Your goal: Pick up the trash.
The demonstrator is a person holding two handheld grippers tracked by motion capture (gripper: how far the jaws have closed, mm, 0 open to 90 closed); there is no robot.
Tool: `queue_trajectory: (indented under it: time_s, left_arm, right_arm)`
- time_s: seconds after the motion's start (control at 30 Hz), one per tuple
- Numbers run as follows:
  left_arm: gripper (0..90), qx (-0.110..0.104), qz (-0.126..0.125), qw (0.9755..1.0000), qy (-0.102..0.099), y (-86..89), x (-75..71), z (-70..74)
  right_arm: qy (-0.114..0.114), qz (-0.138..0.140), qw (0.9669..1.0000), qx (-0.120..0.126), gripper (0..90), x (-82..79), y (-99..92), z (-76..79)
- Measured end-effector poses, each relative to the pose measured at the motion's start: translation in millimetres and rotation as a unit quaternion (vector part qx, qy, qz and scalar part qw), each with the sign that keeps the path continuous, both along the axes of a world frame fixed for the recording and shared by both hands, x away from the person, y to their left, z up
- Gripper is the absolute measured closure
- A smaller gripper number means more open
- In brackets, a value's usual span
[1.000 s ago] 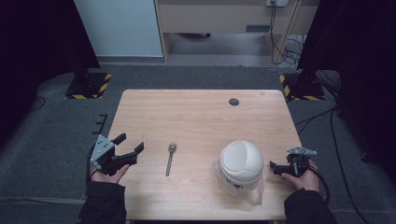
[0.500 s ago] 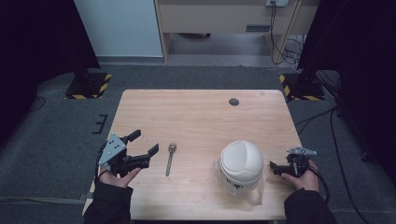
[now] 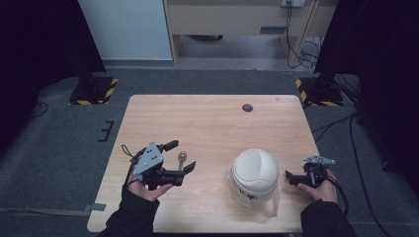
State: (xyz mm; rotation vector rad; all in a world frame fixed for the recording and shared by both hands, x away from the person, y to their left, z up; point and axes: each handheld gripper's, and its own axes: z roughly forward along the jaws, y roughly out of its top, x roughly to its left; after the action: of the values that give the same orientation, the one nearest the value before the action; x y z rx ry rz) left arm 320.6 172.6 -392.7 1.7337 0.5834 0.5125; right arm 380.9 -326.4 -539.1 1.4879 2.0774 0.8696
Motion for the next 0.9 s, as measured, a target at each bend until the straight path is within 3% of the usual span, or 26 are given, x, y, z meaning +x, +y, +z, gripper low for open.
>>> queue_trajectory:
  time_s: [0.17, 0.37, 0.53, 0.9]
  left_arm:
    - [13.3, 0.003, -0.028, 0.9996, 0.009, -22.8, 2.0, -2.4]
    - [13.4, 0.020, -0.056, 0.9980, 0.018, -48.8, 3.7, -10.1]
    - [13.5, 0.038, -0.086, 0.9953, 0.024, -73.1, 3.8, -16.6]
    - [14.2, 0.056, -0.137, 0.9882, 0.037, -119.8, -0.1, -24.6]
  right_arm:
    - [0.000, 0.000, 1.0000, 0.000, 0.8, 0.0, 0.0, 0.0]
    - [0.000, 0.000, 1.0000, 0.000, 0.9, 0.0, 0.0, 0.0]
    - [0.000, 0.000, 1.0000, 0.000, 0.9, 0.0, 0.0, 0.0]
    - [0.000, 0.000, 1.0000, 0.000, 0.9, 0.0, 0.1, -0.1]
